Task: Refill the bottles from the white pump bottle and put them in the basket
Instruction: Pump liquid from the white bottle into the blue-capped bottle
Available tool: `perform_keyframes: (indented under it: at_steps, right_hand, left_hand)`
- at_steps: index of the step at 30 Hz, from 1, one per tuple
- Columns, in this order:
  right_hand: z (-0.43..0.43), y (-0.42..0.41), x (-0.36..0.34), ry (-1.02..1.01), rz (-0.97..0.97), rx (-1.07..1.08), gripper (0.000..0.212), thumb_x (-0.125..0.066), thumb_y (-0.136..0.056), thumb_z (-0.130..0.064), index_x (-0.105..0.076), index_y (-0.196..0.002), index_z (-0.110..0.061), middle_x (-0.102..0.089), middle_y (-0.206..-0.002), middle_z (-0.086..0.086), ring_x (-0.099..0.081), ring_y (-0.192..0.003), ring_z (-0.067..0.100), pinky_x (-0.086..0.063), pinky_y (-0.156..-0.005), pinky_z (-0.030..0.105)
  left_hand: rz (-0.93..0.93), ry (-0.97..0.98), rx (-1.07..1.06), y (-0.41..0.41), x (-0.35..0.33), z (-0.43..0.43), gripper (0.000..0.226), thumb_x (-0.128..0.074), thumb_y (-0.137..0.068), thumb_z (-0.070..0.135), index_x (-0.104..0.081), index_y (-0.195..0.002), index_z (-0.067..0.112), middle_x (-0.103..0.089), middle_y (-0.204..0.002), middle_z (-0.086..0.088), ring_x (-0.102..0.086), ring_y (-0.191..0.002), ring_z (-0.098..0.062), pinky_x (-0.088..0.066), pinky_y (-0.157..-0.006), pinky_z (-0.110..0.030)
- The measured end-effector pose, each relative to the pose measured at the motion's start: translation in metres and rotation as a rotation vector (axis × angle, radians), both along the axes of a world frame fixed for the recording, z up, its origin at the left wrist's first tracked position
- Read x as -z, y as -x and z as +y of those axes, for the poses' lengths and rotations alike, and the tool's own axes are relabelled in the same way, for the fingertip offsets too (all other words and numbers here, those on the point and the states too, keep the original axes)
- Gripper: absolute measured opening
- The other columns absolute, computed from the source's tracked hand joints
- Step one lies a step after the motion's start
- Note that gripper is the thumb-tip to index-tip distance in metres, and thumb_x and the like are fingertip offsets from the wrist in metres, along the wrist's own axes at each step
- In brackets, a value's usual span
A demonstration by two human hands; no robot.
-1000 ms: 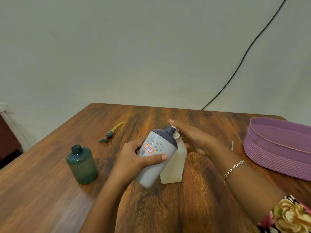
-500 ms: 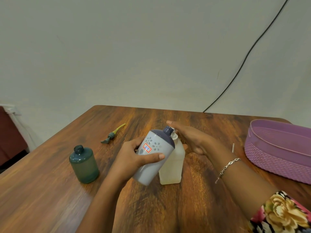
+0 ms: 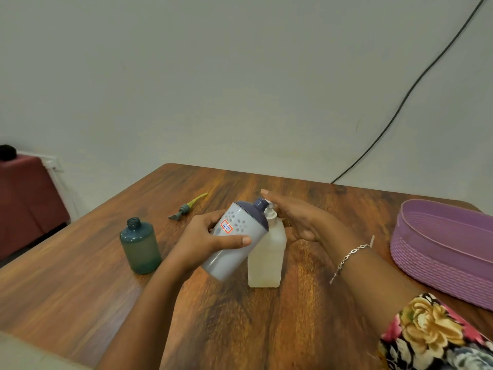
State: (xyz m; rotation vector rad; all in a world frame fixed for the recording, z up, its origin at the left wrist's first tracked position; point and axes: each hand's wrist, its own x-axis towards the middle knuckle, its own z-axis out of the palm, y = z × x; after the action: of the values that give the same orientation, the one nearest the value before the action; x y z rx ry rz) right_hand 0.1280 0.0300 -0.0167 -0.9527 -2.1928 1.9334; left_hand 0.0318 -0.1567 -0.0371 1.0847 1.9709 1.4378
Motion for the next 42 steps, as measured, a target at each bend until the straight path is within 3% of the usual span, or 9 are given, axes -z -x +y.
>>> perform_keyframes:
  at_steps: [3, 8, 11, 16, 21, 32, 36, 40, 42]
  right_hand:
    - [-0.003, -0.001, 0.002, -0.009, -0.011, -0.034, 0.055, -0.05, -0.081, -0.065, -0.063, -0.112, -0.021, -0.064, -0.111, 0.006, -0.062, -0.1, 0.025, -0.052, -0.087, 0.051]
    - [-0.002, -0.003, 0.0, 0.055, 0.006, -0.094, 0.074, -0.042, -0.076, -0.076, -0.052, -0.129, -0.024, -0.06, -0.122, 0.009, -0.06, -0.105, 0.028, -0.052, -0.081, 0.048]
    - [-0.005, -0.002, -0.001, 0.083, 0.012, -0.076, 0.064, -0.046, -0.081, -0.068, -0.059, -0.122, -0.019, -0.066, -0.113, 0.01, -0.065, -0.097, 0.028, -0.054, -0.07, 0.04]
    - [0.003, 0.0, 0.002, 0.049, 0.066, 0.002, 0.05, -0.055, -0.085, -0.055, -0.065, -0.111, -0.014, -0.069, -0.106, 0.01, -0.065, -0.099, 0.029, -0.05, -0.09, 0.052]
    - [-0.007, 0.003, 0.008, 0.1, 0.098, 0.006, 0.057, -0.051, -0.083, -0.062, -0.066, -0.113, -0.017, -0.07, -0.107, 0.01, -0.065, -0.102, 0.031, -0.049, -0.093, 0.05]
    - [-0.017, 0.008, 0.004, -0.04, 0.078, 0.141, 0.06, -0.048, -0.084, -0.063, -0.061, -0.12, -0.016, -0.064, -0.119, 0.007, -0.06, -0.106, 0.027, -0.042, -0.1, 0.054]
    - [-0.022, 0.002, -0.005, -0.024, 0.007, 0.135, 0.058, -0.044, -0.087, -0.062, -0.061, -0.115, -0.013, -0.063, -0.105, 0.006, -0.06, -0.094, 0.026, -0.048, -0.091, 0.05]
    - [-0.019, 0.006, -0.046, -0.123, -0.209, 0.087, 0.08, -0.028, -0.086, -0.072, -0.05, -0.119, -0.002, -0.055, -0.096, 0.017, -0.056, -0.087, 0.035, -0.05, -0.081, 0.054]
    - [-0.027, 0.015, -0.067, -0.207, -0.262, 0.085, 0.08, -0.023, -0.089, -0.069, -0.039, -0.133, -0.004, -0.055, -0.109, 0.024, -0.056, -0.089, 0.039, -0.048, -0.071, 0.048]
  left_hand:
    - [-0.006, 0.009, -0.018, -0.002, 0.001, -0.002, 0.035, -0.08, -0.067, 0.025, -0.066, -0.099, 0.018, -0.071, -0.086, 0.0, -0.069, -0.076, -0.012, -0.052, -0.06, -0.02]
    - [-0.037, -0.022, -0.01, -0.009, -0.001, -0.002, 0.058, -0.082, -0.052, 0.043, -0.067, -0.101, 0.018, -0.073, -0.089, 0.002, -0.07, -0.079, -0.014, -0.054, -0.061, -0.022]
    - [-0.043, -0.026, -0.019, -0.006, 0.001, -0.002, 0.056, -0.085, -0.057, 0.037, -0.066, -0.105, 0.016, -0.073, -0.09, 0.0, -0.07, -0.08, -0.015, -0.055, -0.063, -0.024]
    - [-0.026, -0.049, 0.012, -0.005, 0.002, 0.002, 0.066, -0.075, -0.046, 0.052, -0.067, -0.102, 0.019, -0.073, -0.092, 0.001, -0.07, -0.081, -0.015, -0.056, -0.065, -0.025]
    - [-0.04, -0.058, 0.036, 0.001, 0.005, -0.001, 0.066, -0.075, -0.044, 0.054, -0.068, -0.098, 0.017, -0.073, -0.09, -0.001, -0.07, -0.079, -0.017, -0.056, -0.066, -0.03]
    - [-0.015, -0.068, 0.075, 0.014, 0.004, 0.003, 0.047, -0.085, -0.06, 0.034, -0.067, -0.099, 0.014, -0.072, -0.089, -0.003, -0.069, -0.079, -0.018, -0.056, -0.066, -0.029]
    - [-0.051, -0.067, 0.057, 0.01, 0.012, 0.003, 0.05, -0.082, -0.055, 0.037, -0.068, -0.097, 0.013, -0.072, -0.088, -0.005, -0.069, -0.078, -0.02, -0.056, -0.064, -0.03]
    - [-0.039, -0.074, 0.072, 0.008, 0.011, 0.001, 0.06, -0.085, -0.051, 0.044, -0.066, -0.1, 0.014, -0.072, -0.091, -0.004, -0.069, -0.08, -0.02, -0.056, -0.065, -0.029]
    - [-0.031, -0.06, 0.081, 0.01, 0.006, 0.002, 0.061, -0.084, -0.055, 0.044, -0.064, -0.104, 0.013, -0.07, -0.095, -0.006, -0.068, -0.083, -0.02, -0.056, -0.065, -0.028]
